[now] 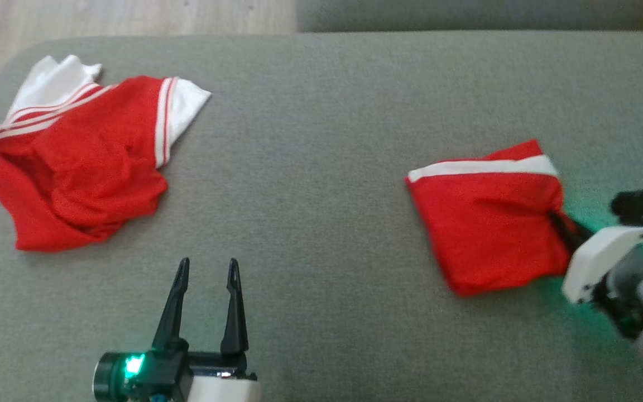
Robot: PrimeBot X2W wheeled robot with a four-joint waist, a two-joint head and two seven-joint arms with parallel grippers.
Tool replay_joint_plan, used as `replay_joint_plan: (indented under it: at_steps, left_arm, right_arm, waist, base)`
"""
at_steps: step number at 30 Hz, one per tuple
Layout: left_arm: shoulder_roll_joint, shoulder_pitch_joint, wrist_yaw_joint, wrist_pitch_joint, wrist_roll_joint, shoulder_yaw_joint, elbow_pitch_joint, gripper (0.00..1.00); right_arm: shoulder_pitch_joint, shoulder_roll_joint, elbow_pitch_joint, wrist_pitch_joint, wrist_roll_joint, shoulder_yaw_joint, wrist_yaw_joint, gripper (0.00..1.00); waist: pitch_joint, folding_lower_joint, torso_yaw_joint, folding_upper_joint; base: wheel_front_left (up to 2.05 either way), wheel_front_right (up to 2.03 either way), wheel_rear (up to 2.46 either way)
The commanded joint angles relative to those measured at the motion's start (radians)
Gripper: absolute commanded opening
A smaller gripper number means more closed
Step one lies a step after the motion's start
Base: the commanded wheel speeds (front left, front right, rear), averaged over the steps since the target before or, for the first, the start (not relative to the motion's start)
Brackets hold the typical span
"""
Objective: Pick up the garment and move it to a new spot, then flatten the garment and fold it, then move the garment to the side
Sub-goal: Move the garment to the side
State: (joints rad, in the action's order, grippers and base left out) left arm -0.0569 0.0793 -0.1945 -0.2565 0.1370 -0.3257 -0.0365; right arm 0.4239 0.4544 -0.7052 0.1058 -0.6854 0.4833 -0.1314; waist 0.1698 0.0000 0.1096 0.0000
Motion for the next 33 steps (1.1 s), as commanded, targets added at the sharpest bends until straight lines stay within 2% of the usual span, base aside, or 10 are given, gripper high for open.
replay_joint_plan:
  at_steps: [1,7,13,18,23,24,25,26,29,33]
  left_arm:
    - [0.007,-0.046,-0.004,-0.005,0.004,0.025,0.037,1.00]
    - [0.007,-0.130,0.005,-0.005,-0.006,-0.003,0.063,1.00]
    - [0.007,-0.251,0.025,-0.005,-0.028,-0.033,0.046,1.00]
    - [0.007,-0.326,0.031,-0.005,-0.038,-0.046,0.036,1.00]
    - [0.007,-0.362,0.034,-0.005,-0.037,-0.053,0.026,1.00]
    - [0.007,-0.369,0.034,-0.005,-0.036,-0.056,0.022,1.00]
    - [0.007,-0.375,0.034,-0.005,-0.033,-0.059,0.019,1.00]
    - [0.007,-0.379,0.034,-0.005,-0.029,-0.062,0.016,1.00]
    - [0.007,-0.380,0.028,-0.005,-0.012,-0.065,0.009,1.00]
    - [0.007,-0.351,0.018,-0.005,0.017,-0.057,0.001,1.00]
  right_arm:
    - [0.030,0.056,0.015,-0.019,0.001,0.005,0.001,0.00]
    - [0.126,0.236,0.018,-0.045,0.033,-0.030,0.001,0.00]
    - [0.208,0.392,0.017,-0.042,0.043,-0.101,0.001,0.00]
    - [0.235,0.485,0.008,-0.048,0.073,-0.180,0.001,0.00]
    - [0.236,0.517,-0.010,-0.064,0.110,-0.237,0.001,0.05]
    - [0.235,0.517,-0.017,-0.067,0.118,-0.251,0.001,0.27]
    - [0.237,0.518,-0.025,-0.078,0.136,-0.268,0.001,0.93]
    - [0.238,0.516,-0.032,-0.092,0.161,-0.282,0.001,1.00]
    - [0.237,0.475,-0.042,-0.140,0.239,-0.320,0.001,1.00]
    - [0.213,0.350,-0.035,-0.216,0.324,-0.359,0.001,1.00]
  waist:
    - [0.020,0.0000,-0.018,0.0000]
    - [0.159,0.0000,-0.080,0.0000]
    - [0.307,0.0000,-0.101,0.0000]
    - [0.385,0.0000,-0.111,0.0000]
    - [0.412,0.0000,-0.111,0.0000]
    - [0.414,0.0000,-0.110,0.0000]
    - [0.414,0.0000,-0.107,0.0000]
    - [0.411,0.0000,-0.103,0.0000]
    - [0.380,0.0000,-0.090,0.0000]
    - [0.294,0.0000,-0.070,0.0000]
  base:
    - [0.00,0.00,0.00]
    - [0.00,0.00,0.00]
    - [0.00,0.00,0.00]
    - [0.00,0.00,0.00]
    - [0.00,0.00,0.00]
    - [0.00,0.00,0.00]
    - [0.00,0.00,0.00]
    - [0.00,0.00,0.00]
    - [0.00,0.00,0.00]
    - [0.00,0.00,0.00]
